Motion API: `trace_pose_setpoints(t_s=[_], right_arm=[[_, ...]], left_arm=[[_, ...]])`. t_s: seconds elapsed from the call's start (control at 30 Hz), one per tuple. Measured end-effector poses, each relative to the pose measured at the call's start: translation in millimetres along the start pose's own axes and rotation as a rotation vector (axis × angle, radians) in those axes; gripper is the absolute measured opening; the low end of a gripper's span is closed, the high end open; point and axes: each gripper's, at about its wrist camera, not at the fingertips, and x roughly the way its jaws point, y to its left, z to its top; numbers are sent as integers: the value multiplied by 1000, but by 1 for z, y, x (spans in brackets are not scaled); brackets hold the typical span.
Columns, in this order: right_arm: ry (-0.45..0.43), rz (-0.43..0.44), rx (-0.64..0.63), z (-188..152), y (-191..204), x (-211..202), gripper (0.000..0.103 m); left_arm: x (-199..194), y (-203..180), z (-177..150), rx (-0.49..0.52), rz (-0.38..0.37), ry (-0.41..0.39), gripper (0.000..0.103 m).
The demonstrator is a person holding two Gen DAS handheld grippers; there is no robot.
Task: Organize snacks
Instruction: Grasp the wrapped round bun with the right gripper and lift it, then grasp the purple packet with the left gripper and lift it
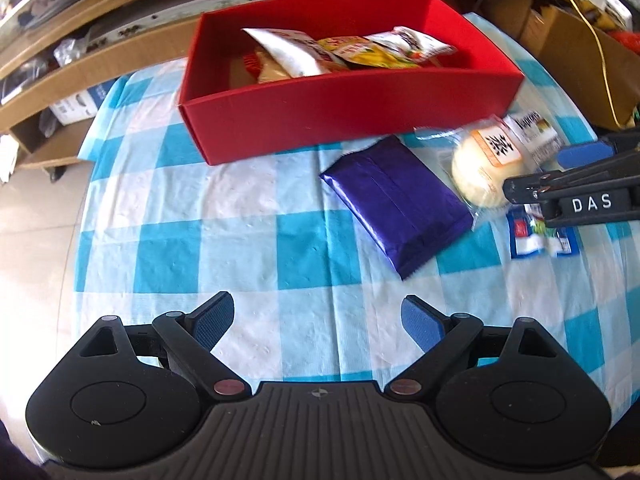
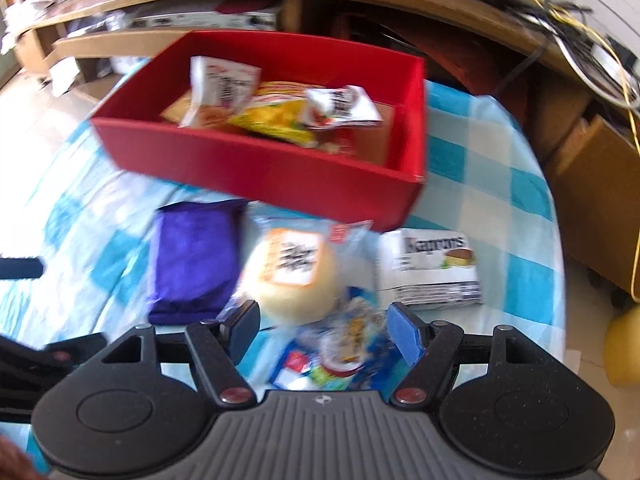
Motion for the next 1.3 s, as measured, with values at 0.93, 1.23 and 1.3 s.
trace_pose_setpoints(t_s=[0.93,1.23,1.3], right_arm=[[-25,81,56,2,-13,0,71],[-98,141,142,-6,-48,-29,71],[-88,149,146,-7,-53,-29,71]], left_arm=[[7,11,33,-179,-112,-4,94],[55,-30,75,-290,37,61,95],[63,-36,78,-308,53,74,97]])
